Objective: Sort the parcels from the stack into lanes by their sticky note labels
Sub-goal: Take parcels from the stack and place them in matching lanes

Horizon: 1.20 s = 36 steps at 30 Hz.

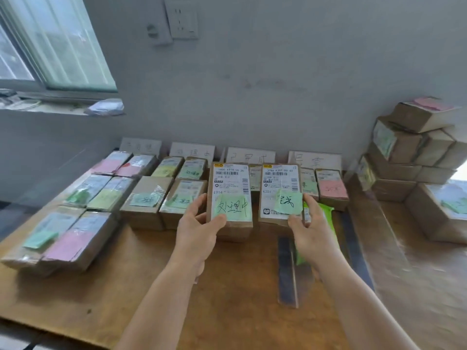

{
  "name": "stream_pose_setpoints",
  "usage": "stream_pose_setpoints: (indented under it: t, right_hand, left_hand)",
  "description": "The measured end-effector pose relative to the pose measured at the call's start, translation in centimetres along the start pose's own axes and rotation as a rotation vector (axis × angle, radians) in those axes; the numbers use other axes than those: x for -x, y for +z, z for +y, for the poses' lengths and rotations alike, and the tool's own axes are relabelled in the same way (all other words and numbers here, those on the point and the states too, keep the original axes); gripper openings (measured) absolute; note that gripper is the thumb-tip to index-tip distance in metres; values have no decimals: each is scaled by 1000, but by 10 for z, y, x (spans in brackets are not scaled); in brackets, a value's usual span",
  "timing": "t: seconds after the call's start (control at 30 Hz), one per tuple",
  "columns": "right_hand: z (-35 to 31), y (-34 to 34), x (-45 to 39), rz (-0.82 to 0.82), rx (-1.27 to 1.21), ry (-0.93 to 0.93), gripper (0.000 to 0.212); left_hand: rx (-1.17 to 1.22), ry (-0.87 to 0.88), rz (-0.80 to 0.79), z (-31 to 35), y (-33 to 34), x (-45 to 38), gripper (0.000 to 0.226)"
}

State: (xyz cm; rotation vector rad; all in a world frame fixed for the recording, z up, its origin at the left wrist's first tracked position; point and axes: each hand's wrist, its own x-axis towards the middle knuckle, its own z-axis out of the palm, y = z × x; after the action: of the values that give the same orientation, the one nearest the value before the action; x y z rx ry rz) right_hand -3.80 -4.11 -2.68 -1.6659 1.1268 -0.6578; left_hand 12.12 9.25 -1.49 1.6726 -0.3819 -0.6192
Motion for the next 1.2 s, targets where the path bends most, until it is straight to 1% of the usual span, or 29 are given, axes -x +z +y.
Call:
stream_pose_setpoints:
  t: [0.17,0.23,0.33,0.53,0.63,0.7,0.77,0.9,1.0,1.1,1.2]
  right_hand:
    - [2,39,-11,44,195,31,58]
    - [6,51,-19,36,275,84,57]
    - [14,65,-32,-4,358,181,57]
    - [31,82,-54,-80,458,257,56]
    - [35,87,-60,-123,535,281,65]
    - [38,89,-62,-135,593,246,74]
    - [40,91,-62,-158,633,193,76]
    - [46,89,-67,-241,648,165,67]
    - [39,87,-69,-228,652,154,63]
    - [18,91,-61,-195,564,19,62]
    - [-18,107,-42,-181,432,-225,62]
  left_hand:
    - [20,-15,15,-8,-30,-18,58]
    - [19,-17,19,-13,-36,-22,57]
    - [23,-26,9,-18,-40,-29,58]
    - [44,-51,27,-22,-46,-45,60]
    - [29,-55,36,-22,-45,-51,60]
    - [28,-59,39,-22,-43,-55,60]
    - [35,-66,43,-22,-40,-58,61]
    - [32,-77,74,-24,-39,-59,58]
    - [43,-94,107,-26,-45,-57,55]
    - [65,-111,122,-27,-57,-55,54]
    - [77,-105,119,-27,-72,-52,56]
